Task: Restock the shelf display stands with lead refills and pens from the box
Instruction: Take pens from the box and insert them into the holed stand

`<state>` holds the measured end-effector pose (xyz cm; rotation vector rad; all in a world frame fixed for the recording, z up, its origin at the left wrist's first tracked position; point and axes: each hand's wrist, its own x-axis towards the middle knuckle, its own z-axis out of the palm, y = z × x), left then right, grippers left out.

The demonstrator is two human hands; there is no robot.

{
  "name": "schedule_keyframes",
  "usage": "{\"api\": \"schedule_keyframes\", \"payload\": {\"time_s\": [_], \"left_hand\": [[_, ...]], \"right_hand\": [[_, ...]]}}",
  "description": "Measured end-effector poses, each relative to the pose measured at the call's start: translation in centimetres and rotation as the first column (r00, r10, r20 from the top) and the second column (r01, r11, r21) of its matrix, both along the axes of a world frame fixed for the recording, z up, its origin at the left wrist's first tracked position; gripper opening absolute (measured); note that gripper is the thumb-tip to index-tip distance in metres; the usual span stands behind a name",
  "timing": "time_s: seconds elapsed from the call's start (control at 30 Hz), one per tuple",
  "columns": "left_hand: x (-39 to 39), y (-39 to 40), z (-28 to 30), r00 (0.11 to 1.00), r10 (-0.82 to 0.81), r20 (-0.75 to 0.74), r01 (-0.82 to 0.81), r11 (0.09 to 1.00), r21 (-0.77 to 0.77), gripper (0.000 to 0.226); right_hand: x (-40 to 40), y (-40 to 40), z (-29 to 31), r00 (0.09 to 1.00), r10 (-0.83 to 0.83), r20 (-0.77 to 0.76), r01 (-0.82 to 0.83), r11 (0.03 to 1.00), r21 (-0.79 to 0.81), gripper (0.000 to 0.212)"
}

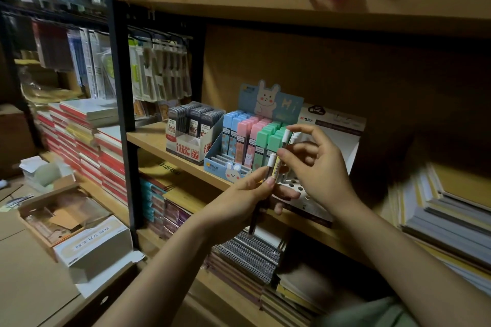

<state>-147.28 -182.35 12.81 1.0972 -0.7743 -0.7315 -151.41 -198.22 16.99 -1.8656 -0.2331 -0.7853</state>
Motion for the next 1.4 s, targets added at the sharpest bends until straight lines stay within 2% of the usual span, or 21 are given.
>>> {"api": "schedule_keyframes", "payload": {"time_s": [0.1, 0.23, 0.3, 0.4, 0.5, 0.7, 0.87, 0.93, 1.13, 1.4], "left_hand": [[0.1, -0.4, -0.2, 0.999, 0.020, -0.029, -0.020, 1.000, 0.005, 0.032], [0.9, -0.3, -1.0, 0.949, 0.297, 0.110, -0.309, 0.944, 0.113, 0.025], [1.3, -0.2, -1.4, 0.930, 0.349, 0.117, -0.364, 0.920, 0.145, 0.023], [1.4, -0.5, -1.7, 0.932, 0.360, 0.038, -0.362, 0.919, 0.159, 0.031], [1.4, -0.8, -1.7, 0.939, 0.343, -0.029, -0.337, 0.932, 0.132, 0.029], [1.3, -0.6, -2.1, 0.926, 0.377, 0.040, -0.379, 0.920, 0.099, 0.022], [1.4, -0.5, -1.7, 0.933, 0.352, -0.077, -0.345, 0.934, 0.090, 0.027], [1.3, -0.5, -1.5, 0.933, 0.351, -0.082, -0.344, 0.935, 0.088, 0.028], [0.9, -0.4, -1.1, 0.936, 0.344, -0.077, -0.340, 0.939, 0.058, 0.024], [1.0, -0.3, -1.2, 0.931, 0.362, -0.041, -0.360, 0.932, 0.048, 0.026]], "right_hand": [[-0.3, -0.2, 0.5, 0.999, -0.017, 0.051, 0.017, 1.000, 0.012, 0.040], [-0.9, -2.0, 2.3, 0.958, -0.168, 0.232, 0.172, 0.985, 0.004, 0.042], [-1.3, -2.8, 2.5, 0.938, -0.207, 0.279, 0.228, 0.972, -0.047, 0.040], [-1.3, -2.8, 1.7, 0.943, -0.209, 0.259, 0.252, 0.956, -0.148, 0.040], [-0.7, -2.3, 1.0, 0.947, -0.195, 0.253, 0.244, 0.954, -0.176, 0.039], [0.4, -2.0, 0.0, 0.950, -0.216, 0.227, 0.262, 0.945, -0.197, 0.038], [0.8, -2.4, -0.1, 0.943, -0.254, 0.214, 0.295, 0.938, -0.184, 0.039], [0.7, -2.3, -0.1, 0.941, -0.261, 0.216, 0.304, 0.932, -0.195, 0.040], [1.0, -1.5, -0.3, 0.932, -0.283, 0.228, 0.348, 0.877, -0.333, 0.038], [0.8, -1.0, -0.3, 0.926, -0.329, 0.183, 0.377, 0.824, -0.423, 0.036]]}}
